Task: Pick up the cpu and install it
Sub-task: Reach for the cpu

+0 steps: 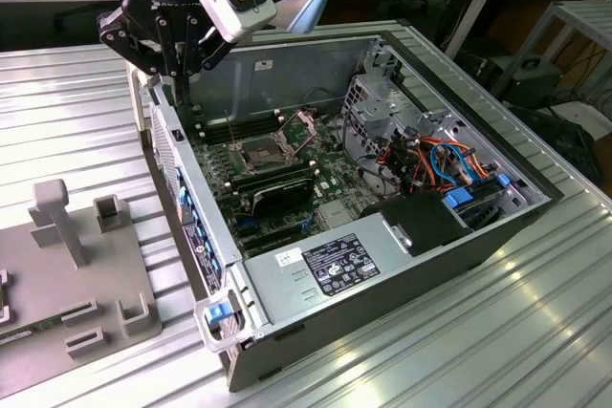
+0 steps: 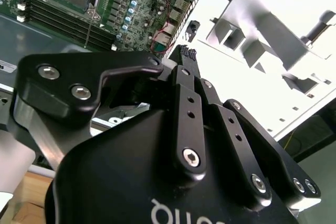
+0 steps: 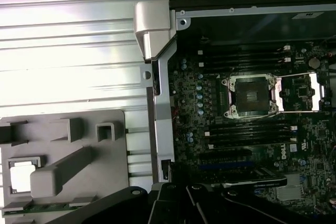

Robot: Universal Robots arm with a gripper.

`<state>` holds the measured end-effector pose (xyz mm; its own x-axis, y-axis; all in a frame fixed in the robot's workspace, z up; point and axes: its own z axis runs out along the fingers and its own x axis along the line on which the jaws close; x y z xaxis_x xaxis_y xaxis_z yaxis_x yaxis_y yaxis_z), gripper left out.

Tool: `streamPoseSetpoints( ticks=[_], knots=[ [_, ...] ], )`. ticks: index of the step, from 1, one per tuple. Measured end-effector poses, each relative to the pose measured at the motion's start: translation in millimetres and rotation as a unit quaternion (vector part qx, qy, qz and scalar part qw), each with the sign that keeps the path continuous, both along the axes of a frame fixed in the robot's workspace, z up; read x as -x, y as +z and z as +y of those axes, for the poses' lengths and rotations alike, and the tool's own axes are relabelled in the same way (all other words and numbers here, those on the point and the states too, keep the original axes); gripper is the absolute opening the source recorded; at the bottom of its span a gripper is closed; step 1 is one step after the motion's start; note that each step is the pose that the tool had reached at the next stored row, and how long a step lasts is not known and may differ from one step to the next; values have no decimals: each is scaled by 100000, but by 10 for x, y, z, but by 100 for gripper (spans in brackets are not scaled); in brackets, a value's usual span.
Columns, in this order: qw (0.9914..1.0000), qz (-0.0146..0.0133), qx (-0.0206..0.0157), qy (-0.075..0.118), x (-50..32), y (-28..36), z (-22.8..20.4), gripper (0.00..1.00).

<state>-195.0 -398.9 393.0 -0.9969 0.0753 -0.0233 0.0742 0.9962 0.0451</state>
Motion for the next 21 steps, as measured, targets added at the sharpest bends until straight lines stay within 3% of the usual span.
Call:
streamPoseSetpoints(
  ticks=[15, 21],
  knots=[
    [100000, 1, 1, 6, 319, 0, 0, 11],
    [100000, -3, 0, -2, 406, 0, 0, 11]
  ],
)
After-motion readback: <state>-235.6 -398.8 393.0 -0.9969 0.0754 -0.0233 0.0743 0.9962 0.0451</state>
